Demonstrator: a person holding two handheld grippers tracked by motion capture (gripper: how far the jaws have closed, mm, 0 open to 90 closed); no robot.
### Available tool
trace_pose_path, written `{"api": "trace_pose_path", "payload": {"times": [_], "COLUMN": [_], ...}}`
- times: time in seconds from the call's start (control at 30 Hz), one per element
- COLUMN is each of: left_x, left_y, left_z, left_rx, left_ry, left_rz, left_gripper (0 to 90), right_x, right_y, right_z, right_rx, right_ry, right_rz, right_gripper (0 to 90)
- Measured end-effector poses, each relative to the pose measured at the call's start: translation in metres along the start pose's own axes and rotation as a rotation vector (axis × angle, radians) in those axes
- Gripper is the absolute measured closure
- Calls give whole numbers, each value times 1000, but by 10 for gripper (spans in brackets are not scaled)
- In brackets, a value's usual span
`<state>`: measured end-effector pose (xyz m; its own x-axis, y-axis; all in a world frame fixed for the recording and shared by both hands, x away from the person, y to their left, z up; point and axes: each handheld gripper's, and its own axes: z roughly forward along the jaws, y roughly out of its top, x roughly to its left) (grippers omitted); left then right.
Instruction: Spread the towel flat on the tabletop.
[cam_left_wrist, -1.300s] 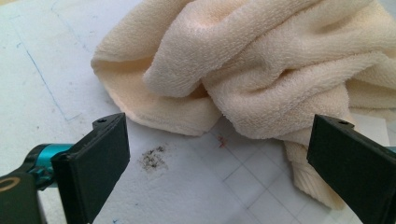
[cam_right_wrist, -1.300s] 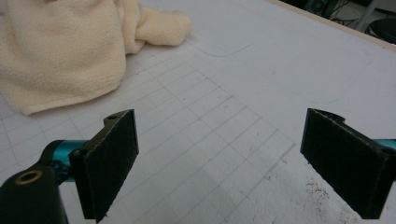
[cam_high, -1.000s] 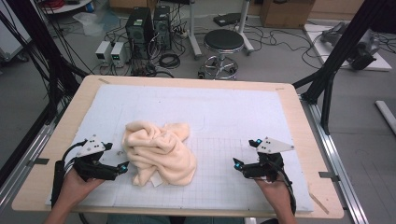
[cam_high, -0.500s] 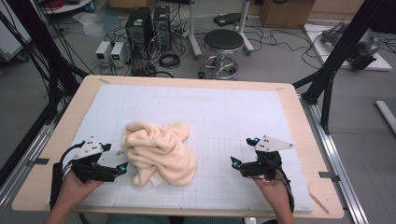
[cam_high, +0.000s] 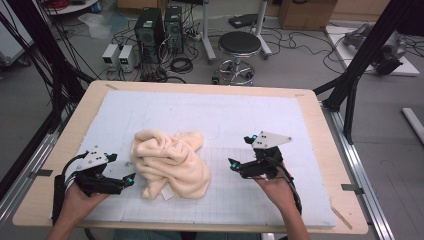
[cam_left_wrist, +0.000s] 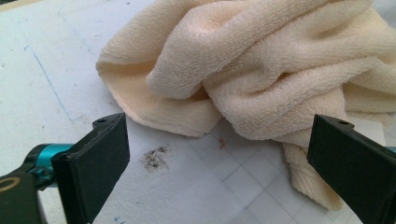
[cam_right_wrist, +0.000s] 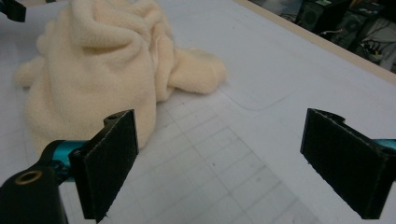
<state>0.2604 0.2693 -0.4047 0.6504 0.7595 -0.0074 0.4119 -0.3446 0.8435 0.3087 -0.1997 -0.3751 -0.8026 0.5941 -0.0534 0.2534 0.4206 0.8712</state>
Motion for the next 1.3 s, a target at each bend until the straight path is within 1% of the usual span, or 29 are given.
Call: {"api": "trace_pose_path", "payload": {"times": [0.03,0.07,0.1,0.17,0.2,0.23,0.27,0.4,0.53,0.57,0.6,0.63,0.67,0.7,0.8,0.83,0.87,0.93,1.03,1.1,1.17,1.23,1.3], "left_x": [0,0,0,1,1,1,1,1,1,1,1,1,1,1,2,2,2,2,2,2,2,1,2], "left_y": [0,0,0,0,-1,-1,-1,-1,-1,-1,-1,-1,-1,-1,-1,-1,-1,-1,-1,-1,0,-1,-1], "left_z": [0,0,-1,-1,-2,-2,-2,-2,-2,-2,-1,-1,-1,-1,-1,-1,-1,-1,0,0,-1,-1,-1], "left_rx": [1,-1,0,5,3,2,1,2,-1,0,0,1,-2,-3,-2,0,0,-2,-1,-1,-5,-7,-6], "left_ry": [1,1,2,1,3,3,5,4,3,0,-1,-2,-1,0,-2,-2,-2,-4,-6,-5,-7,-7,-5], "left_rz": [-1,-3,-1,6,0,-1,-1,1,-2,0,0,1,-2,-3,-1,-1,-1,-1,0,-1,-1,-3,-1], "left_gripper": [63,63,63,63,63,63,63,63,63,63,63,63,63,63,63,63,63,63,63,63,63,63,63], "right_x": [2,2,4,5,8,9,11,18,21,22,25,25,26,31,36,38,41,46,55,61,66,70,74], "right_y": [6,6,15,18,28,31,36,51,58,61,64,64,65,68,69,70,70,69,69,70,69,69,68], "right_z": [6,6,14,16,23,26,29,39,46,50,55,55,59,66,76,80,84,93,107,117,128,136,143], "right_rx": [-1,-1,9,11,11,8,18,2,6,13,23,23,26,36,59,66,77,98,119,127,135,149,168], "right_ry": [20,20,44,50,73,78,95,127,143,150,165,165,176,192,221,226,238,257,290,308,322,329,323], "right_rz": [-5,-5,-20,-24,-40,-46,-45,-69,-78,-88,-85,-85,-91,-94,-101,-107,-119,-141,-148,-160,-180,-186,-205], "right_gripper": [105,105,105,105,105,105,105,106,106,105,106,106,105,106,109,127,171,181,185,209,230,242,297]}}
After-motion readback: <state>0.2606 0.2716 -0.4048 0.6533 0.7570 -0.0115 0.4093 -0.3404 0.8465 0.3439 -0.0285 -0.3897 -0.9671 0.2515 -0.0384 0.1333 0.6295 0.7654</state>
